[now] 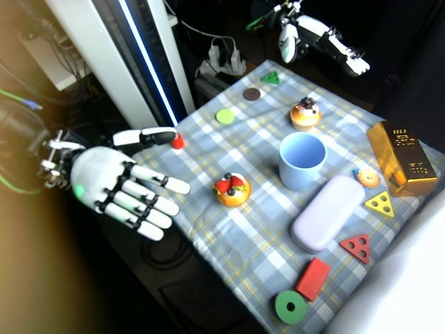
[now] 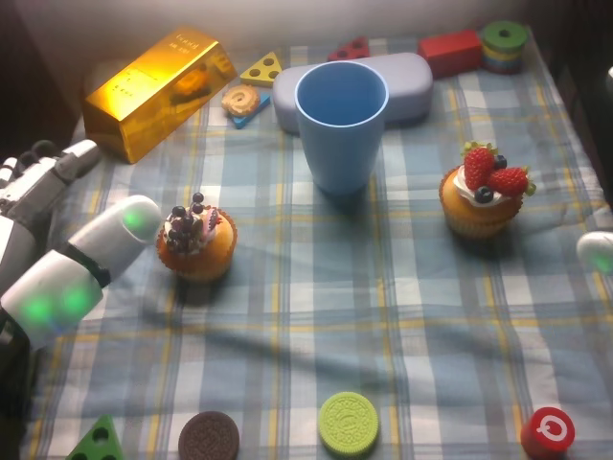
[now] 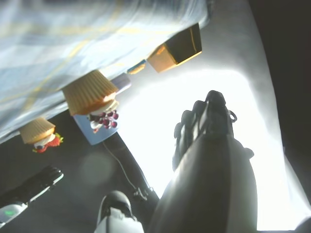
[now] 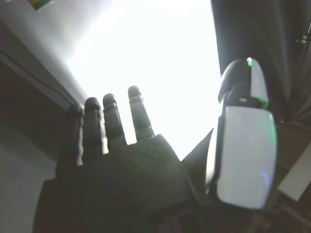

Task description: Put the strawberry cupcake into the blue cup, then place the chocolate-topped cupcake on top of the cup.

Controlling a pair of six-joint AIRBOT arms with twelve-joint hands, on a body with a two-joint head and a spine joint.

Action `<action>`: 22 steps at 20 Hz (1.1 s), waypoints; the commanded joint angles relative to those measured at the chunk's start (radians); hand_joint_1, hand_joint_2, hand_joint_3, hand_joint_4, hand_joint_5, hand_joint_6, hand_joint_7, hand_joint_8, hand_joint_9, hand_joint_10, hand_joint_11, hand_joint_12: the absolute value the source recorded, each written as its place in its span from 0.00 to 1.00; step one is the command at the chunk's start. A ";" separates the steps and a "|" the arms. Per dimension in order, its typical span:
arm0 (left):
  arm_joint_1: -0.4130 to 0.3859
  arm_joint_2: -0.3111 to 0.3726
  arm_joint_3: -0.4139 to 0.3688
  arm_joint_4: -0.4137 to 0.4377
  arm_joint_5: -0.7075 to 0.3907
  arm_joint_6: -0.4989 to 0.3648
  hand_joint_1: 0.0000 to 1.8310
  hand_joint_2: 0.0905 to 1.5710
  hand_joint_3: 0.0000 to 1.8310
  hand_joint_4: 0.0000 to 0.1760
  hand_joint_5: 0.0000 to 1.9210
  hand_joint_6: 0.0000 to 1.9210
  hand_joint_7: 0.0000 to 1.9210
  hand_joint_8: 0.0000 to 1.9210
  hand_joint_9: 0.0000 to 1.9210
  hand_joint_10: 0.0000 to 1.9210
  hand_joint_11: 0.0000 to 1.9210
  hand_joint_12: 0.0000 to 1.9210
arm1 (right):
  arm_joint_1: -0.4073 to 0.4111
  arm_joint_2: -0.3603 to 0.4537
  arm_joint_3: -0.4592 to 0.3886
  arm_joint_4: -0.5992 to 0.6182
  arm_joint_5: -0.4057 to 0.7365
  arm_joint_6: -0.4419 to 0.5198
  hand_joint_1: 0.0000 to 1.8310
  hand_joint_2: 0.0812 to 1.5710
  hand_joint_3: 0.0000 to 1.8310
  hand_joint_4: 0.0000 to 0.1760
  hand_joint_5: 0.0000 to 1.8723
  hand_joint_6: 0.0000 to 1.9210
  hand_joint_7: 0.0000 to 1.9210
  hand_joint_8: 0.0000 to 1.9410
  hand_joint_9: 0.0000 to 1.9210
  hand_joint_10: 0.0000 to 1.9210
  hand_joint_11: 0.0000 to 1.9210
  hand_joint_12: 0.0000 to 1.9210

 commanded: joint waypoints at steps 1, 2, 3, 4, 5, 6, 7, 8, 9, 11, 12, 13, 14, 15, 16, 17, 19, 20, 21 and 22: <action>-0.007 -0.006 0.004 0.040 -0.119 -0.006 0.01 0.58 0.00 0.01 0.19 0.00 0.17 0.00 0.11 0.01 0.00 0.00 | 0.013 0.005 0.003 -0.021 0.117 0.009 0.10 0.56 0.00 0.20 0.06 0.00 0.05 0.00 0.02 0.01 0.01 0.08; -0.007 -0.007 0.004 0.040 -0.119 -0.006 0.01 0.58 0.00 0.01 0.19 0.00 0.17 0.00 0.12 0.01 0.00 0.00 | 0.015 0.006 0.003 -0.021 0.117 0.009 0.10 0.56 0.00 0.09 0.06 0.00 0.05 0.00 0.02 0.01 0.00 0.08; -0.007 -0.007 0.004 0.040 -0.119 -0.006 0.01 0.58 0.00 0.06 0.19 0.00 0.17 0.00 0.11 0.00 0.00 0.00 | 0.017 0.006 0.006 -0.021 0.116 0.009 0.11 0.56 0.00 0.10 0.06 0.00 0.04 0.00 0.03 0.00 0.00 0.10; -0.007 -0.007 0.003 0.040 -0.119 -0.006 0.00 0.58 0.00 0.19 0.17 0.00 0.16 0.00 0.11 0.00 0.00 0.00 | 0.023 0.006 0.011 -0.025 0.105 0.009 0.11 0.56 0.00 0.17 0.06 0.00 0.04 0.00 0.02 0.00 0.00 0.10; -0.007 -0.007 0.002 0.040 -0.119 -0.006 0.00 0.57 0.00 0.19 0.16 0.00 0.15 0.00 0.10 0.00 0.00 0.00 | 0.033 0.006 0.018 -0.034 0.086 0.009 0.11 0.57 0.00 0.15 0.06 0.00 0.04 0.00 0.03 0.00 0.00 0.12; -0.007 -0.006 0.002 0.040 -0.119 -0.006 0.00 0.57 0.00 0.15 0.16 0.00 0.15 0.00 0.10 0.00 0.00 0.00 | 0.050 0.006 0.027 -0.049 0.059 0.010 0.12 0.57 0.00 0.10 0.06 0.00 0.05 0.00 0.04 0.00 0.00 0.14; -0.007 -0.006 0.002 0.040 -0.119 -0.006 0.00 0.57 0.00 0.13 0.15 0.00 0.14 0.00 0.09 0.00 0.00 0.00 | 0.068 0.006 0.037 -0.065 0.027 0.012 0.15 0.56 0.00 0.06 0.07 0.00 0.05 0.00 0.04 0.00 0.00 0.17; -0.007 -0.005 -0.001 0.039 -0.119 -0.006 0.00 0.57 0.00 0.13 0.14 0.00 0.13 0.00 0.08 0.00 0.00 0.00 | 0.103 0.006 0.064 -0.102 -0.033 0.027 0.17 0.56 0.00 0.00 0.07 0.00 0.05 0.00 0.04 0.00 0.00 0.17; -0.007 -0.004 -0.003 0.038 -0.119 -0.006 0.00 0.58 0.00 0.09 0.13 0.00 0.11 0.00 0.07 0.00 0.00 0.00 | 0.140 0.004 0.095 -0.140 -0.097 0.064 0.18 0.58 0.00 0.07 0.06 0.00 0.04 0.00 0.02 0.01 0.00 0.11; -0.007 -0.004 -0.003 0.038 -0.119 -0.006 0.01 0.59 0.00 0.12 0.13 0.00 0.10 0.00 0.06 0.00 0.00 0.00 | 0.184 0.004 0.125 -0.191 -0.166 0.101 0.17 0.60 0.00 0.23 0.04 0.00 0.03 0.00 0.00 0.00 0.00 0.03; -0.007 -0.004 -0.002 0.038 -0.119 -0.006 0.02 0.58 0.00 0.15 0.13 0.00 0.10 0.00 0.05 0.00 0.00 0.00 | 0.212 0.003 0.140 -0.219 -0.209 0.110 0.17 0.59 0.00 0.21 0.04 0.00 0.02 0.00 0.00 0.00 0.00 0.02; -0.007 -0.004 -0.002 0.038 -0.119 -0.006 0.03 0.57 0.00 0.18 0.12 0.00 0.10 0.00 0.05 0.00 0.00 0.00 | 0.238 -0.002 0.157 -0.249 -0.251 0.116 0.17 0.58 0.00 0.24 0.03 0.00 0.02 0.00 0.01 0.00 0.02 0.03; -0.007 -0.004 -0.002 0.038 -0.119 -0.005 0.05 0.57 0.00 0.16 0.12 0.00 0.10 0.00 0.05 0.00 0.00 0.00 | 0.258 -0.006 0.168 -0.269 -0.287 0.118 0.18 0.55 0.00 0.30 0.03 0.00 0.04 0.00 0.01 0.00 0.02 0.04; -0.007 -0.003 -0.002 0.038 -0.119 -0.005 0.07 0.58 0.00 0.15 0.12 0.00 0.10 0.00 0.05 0.00 0.00 0.00 | 0.273 -0.012 0.178 -0.284 -0.313 0.121 0.18 0.55 0.00 0.30 0.04 0.00 0.05 0.00 0.02 0.00 0.02 0.04; -0.007 -0.003 -0.002 0.038 -0.119 -0.005 0.08 0.58 0.00 0.13 0.13 0.00 0.11 0.00 0.06 0.00 0.00 0.00 | 0.286 -0.018 0.190 -0.299 -0.340 0.126 0.19 0.56 0.00 0.11 0.05 0.00 0.07 0.00 0.04 0.00 0.03 0.05; -0.007 -0.003 -0.002 0.038 -0.119 -0.005 0.09 0.58 0.00 0.14 0.13 0.00 0.11 0.00 0.06 0.00 0.00 0.00 | 0.288 -0.024 0.198 -0.302 -0.350 0.131 0.19 0.55 0.00 0.16 0.06 0.00 0.09 0.01 0.04 0.00 0.02 0.05; -0.007 -0.003 -0.002 0.038 -0.119 -0.005 0.13 0.57 0.00 0.17 0.13 0.00 0.10 0.00 0.06 0.00 0.00 0.00 | 0.290 -0.037 0.216 -0.303 -0.365 0.141 0.23 0.55 0.00 0.23 0.06 0.00 0.10 0.00 0.08 0.01 0.04 0.07; -0.007 -0.003 -0.003 0.037 -0.119 -0.005 0.15 0.57 0.00 0.17 0.13 0.00 0.11 0.00 0.06 0.00 0.00 0.00 | 0.294 -0.047 0.228 -0.303 -0.380 0.142 0.25 0.56 0.00 0.15 0.07 0.00 0.11 0.00 0.10 0.01 0.07 0.09; -0.007 -0.003 -0.003 0.037 -0.119 -0.005 0.17 0.56 0.00 0.19 0.13 0.00 0.10 0.00 0.05 0.00 0.00 0.00 | 0.298 -0.057 0.239 -0.304 -0.395 0.142 0.28 0.56 0.00 0.03 0.09 0.00 0.14 0.00 0.17 0.01 0.13 0.14; -0.007 -0.003 -0.003 0.037 -0.119 -0.005 0.17 0.57 0.00 0.19 0.13 0.00 0.09 0.00 0.05 0.00 0.00 0.00 | 0.303 -0.068 0.251 -0.305 -0.410 0.142 0.29 0.56 0.00 0.00 0.10 0.00 0.16 0.00 0.21 0.00 0.16 0.21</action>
